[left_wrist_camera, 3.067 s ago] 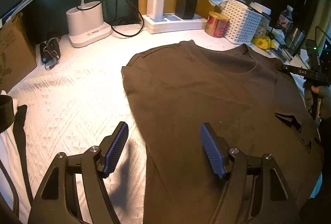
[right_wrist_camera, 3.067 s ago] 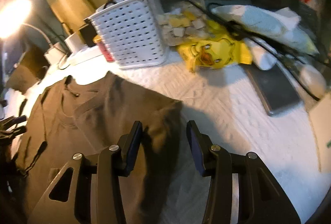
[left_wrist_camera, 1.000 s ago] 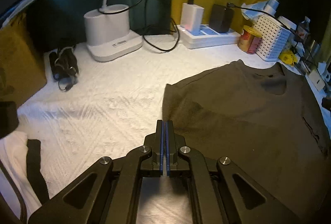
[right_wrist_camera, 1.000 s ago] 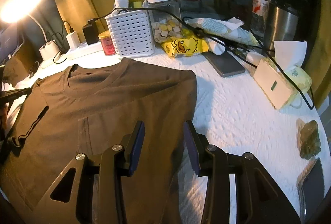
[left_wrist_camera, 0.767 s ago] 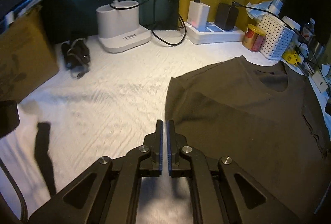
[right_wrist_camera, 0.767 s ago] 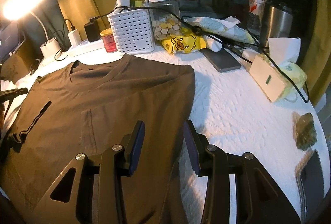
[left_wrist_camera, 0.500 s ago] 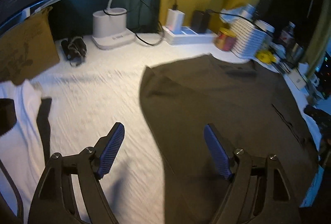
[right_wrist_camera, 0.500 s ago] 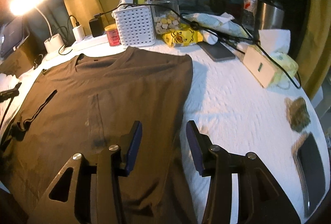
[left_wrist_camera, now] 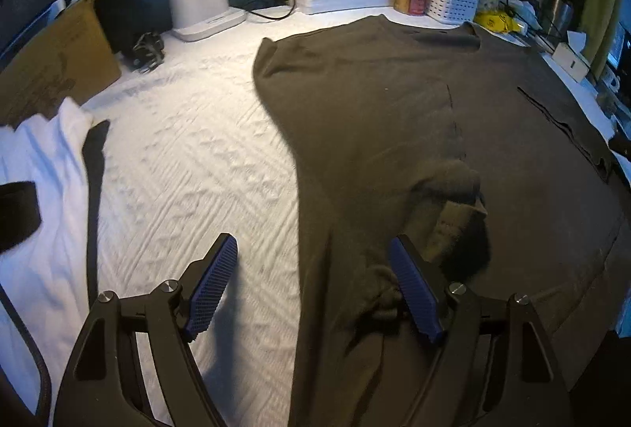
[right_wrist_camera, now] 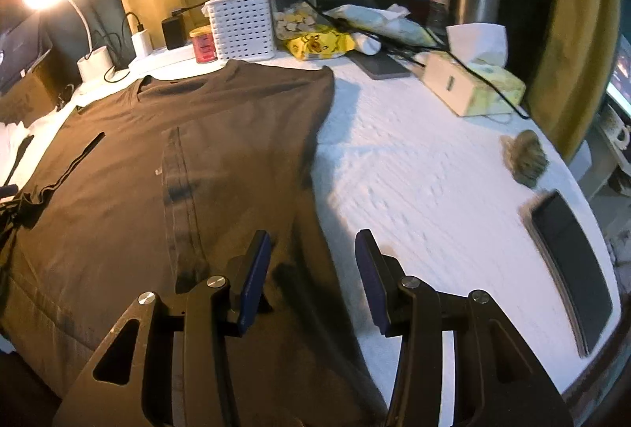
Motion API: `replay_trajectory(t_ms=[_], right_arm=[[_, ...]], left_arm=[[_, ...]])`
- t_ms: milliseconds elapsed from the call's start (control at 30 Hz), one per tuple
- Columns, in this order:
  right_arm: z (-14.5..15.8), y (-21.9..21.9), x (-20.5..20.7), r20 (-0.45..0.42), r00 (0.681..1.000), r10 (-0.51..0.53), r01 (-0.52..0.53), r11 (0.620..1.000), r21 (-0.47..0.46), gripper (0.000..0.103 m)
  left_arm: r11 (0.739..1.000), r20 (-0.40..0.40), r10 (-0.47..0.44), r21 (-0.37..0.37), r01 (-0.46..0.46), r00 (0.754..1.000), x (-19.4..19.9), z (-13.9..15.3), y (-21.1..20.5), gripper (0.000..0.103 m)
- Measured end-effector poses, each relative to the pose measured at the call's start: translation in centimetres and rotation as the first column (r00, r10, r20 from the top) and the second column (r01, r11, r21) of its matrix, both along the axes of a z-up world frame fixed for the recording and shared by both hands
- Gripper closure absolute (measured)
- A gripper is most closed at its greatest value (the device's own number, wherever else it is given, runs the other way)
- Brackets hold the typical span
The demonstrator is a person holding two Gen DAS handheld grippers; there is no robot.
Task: Fold small clothes
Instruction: 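Open the right gripper and move both grippers toward the shirt hem, then grasp the brown shirt hem with the left gripper while the right gripper grasps it too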
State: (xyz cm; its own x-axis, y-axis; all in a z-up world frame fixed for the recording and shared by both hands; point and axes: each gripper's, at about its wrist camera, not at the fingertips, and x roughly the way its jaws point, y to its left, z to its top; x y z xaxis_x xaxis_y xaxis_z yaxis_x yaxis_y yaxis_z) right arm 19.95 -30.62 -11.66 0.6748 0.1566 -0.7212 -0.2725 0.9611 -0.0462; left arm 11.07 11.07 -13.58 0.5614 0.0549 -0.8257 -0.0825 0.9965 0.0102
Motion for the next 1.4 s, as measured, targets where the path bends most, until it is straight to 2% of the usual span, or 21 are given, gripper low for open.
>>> replay_trajectory(t_ms=[100,333,500,600,833,1067,1300,1333,1400], right_arm=[[0.3,-0.9,-0.9,0.01,1.0,-0.017,0.017,1.0,-0.001,0.056],[0.6,-2.9,-3.7,0.022,0.998,-0.056,0.057,0.998,-0.009,0.056],[0.5,-3.7,-5.7,0.019,0.998,-0.066,0.066,0.998,-0.013,0.056],[0.2,-4.1,-7.1,0.012,0.998,-0.067,0.067,0.997,-0.023,0.056],[-1.0,-4.4,-9.1,-0.018,0.999,-0.039,0.039,0.999,-0.008,0.056],[-2.0,-3.5,-9.8,-0.024,1.0,0.012,-0.013,0.999,-0.033,0.056],[-2.8,-3.4,-10.5,-0.013,1.0,0.023,-0.023,0.999,-0.038,0.056],[-2.8,-3.4,-10.5,-0.009,1.0,0.02,-0.02,0.999,-0.038,0.056],[-2.9,-3.0,-10.7,0.003,1.0,0.019,-0.019,0.998,-0.054,0.06]], left_arm=[[1.0,0.027,0.016,-0.01,-0.016,0.999,-1.1,0.6,0.1,0.024],[0.999,0.142,-0.012,-0.035,0.018,0.99,-3.7,2.8,-1.1,0.024],[0.997,0.195,-0.019,-0.066,0.033,0.981,-5.5,3.7,-1.7,0.023],[0.994,0.214,-0.025,-0.102,0.048,0.977,-6.7,3.6,-2.2,0.011],[0.994,0.191,-0.021,-0.103,0.041,0.981,-8.9,2.1,-3.2,0.01],[0.993,0.167,0.016,-0.116,0.003,0.986,-11.4,0.8,-2.8,0.01],[0.994,0.155,0.009,-0.109,0.008,0.988,-13.7,-0.1,-2.4,0.011],[0.995,0.156,0.007,-0.102,0.009,0.988,-13.9,-0.1,-2.4,0.014],[0.997,0.154,0.013,-0.071,-0.002,0.988,-14.3,-0.2,-2.3,0.028]])
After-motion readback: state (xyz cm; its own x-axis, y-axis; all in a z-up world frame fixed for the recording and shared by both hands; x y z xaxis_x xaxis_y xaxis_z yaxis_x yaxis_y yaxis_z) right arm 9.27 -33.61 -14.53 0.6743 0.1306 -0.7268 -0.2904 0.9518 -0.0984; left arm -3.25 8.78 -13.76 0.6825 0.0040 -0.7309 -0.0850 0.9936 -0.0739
